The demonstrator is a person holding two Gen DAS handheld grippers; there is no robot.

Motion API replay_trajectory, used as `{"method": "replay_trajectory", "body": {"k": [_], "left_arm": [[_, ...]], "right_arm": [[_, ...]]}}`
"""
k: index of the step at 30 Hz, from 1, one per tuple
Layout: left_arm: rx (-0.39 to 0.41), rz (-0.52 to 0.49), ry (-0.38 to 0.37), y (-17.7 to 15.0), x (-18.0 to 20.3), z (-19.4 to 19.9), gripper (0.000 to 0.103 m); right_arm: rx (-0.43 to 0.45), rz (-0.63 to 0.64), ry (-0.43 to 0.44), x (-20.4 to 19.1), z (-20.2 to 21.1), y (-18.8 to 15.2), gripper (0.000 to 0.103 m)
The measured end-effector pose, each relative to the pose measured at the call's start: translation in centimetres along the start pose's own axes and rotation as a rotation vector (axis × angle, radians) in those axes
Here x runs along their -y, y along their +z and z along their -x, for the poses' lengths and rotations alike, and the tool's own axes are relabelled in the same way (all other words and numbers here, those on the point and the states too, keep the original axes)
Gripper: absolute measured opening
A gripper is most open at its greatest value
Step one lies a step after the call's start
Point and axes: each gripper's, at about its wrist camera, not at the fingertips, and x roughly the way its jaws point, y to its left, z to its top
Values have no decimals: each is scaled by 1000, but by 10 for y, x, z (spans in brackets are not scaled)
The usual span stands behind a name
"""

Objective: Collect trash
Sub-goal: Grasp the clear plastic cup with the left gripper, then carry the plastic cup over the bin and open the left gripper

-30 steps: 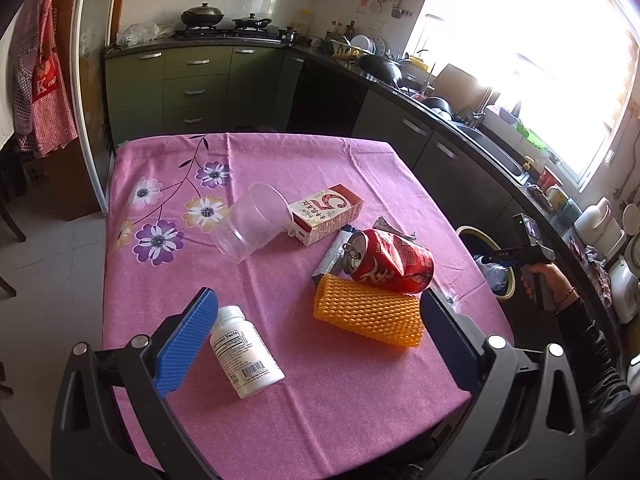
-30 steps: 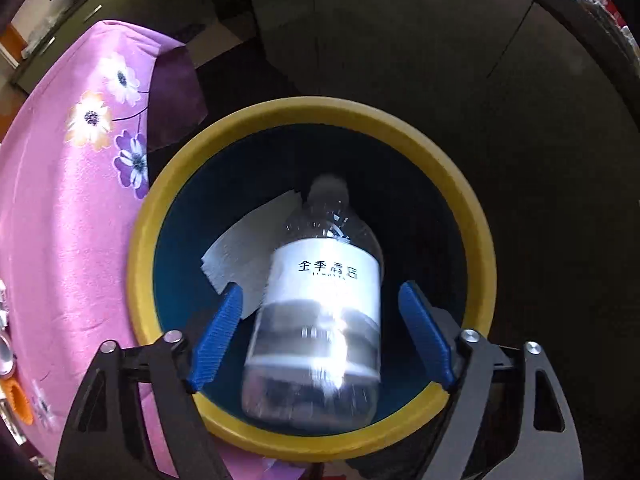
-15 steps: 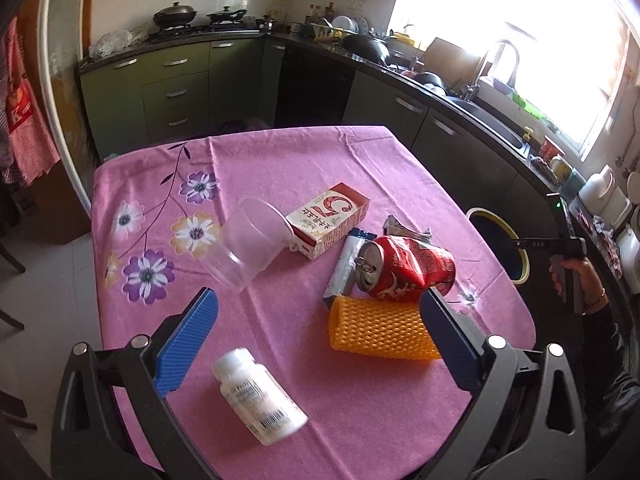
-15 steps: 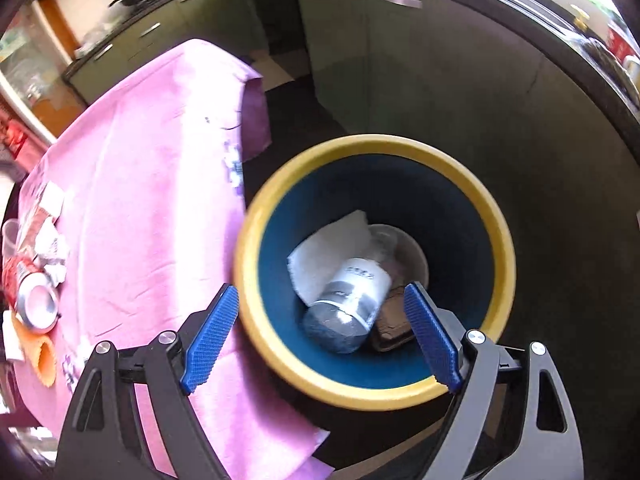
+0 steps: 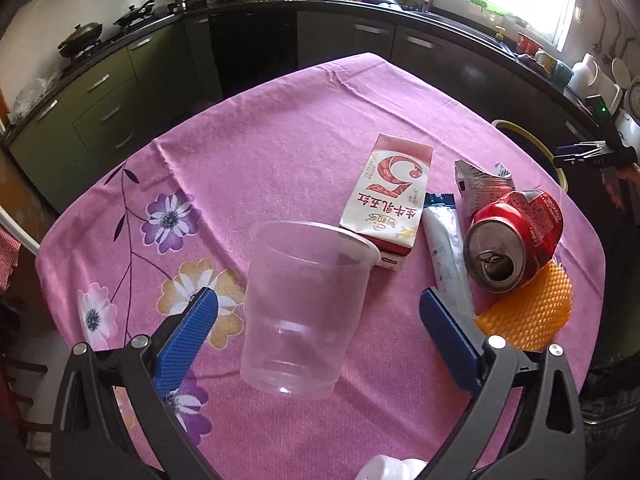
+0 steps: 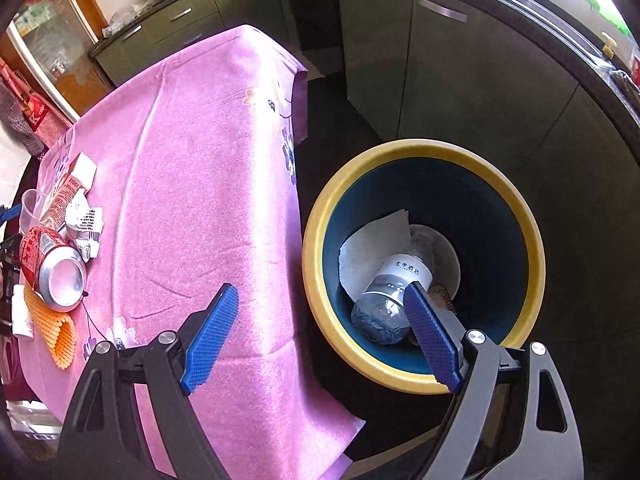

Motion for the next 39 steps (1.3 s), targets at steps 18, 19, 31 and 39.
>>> {"method": "replay_trajectory", "body": {"k": [18, 19, 31, 39], "left_arm": [[-44, -40, 4, 8, -4, -20, 62], [-36, -36, 7, 8, -4, -16, 62], [61, -77, 11, 25, 61, 66, 62], [72, -208, -156, 92, 185, 71, 63]], "right_arm": [[-28, 22, 45, -15, -18, 3, 84], [-25, 22, 49, -16, -17, 2, 84], [42, 8, 91, -6, 8, -4, 84], [140, -37, 46, 34, 51, -23, 84]]}}
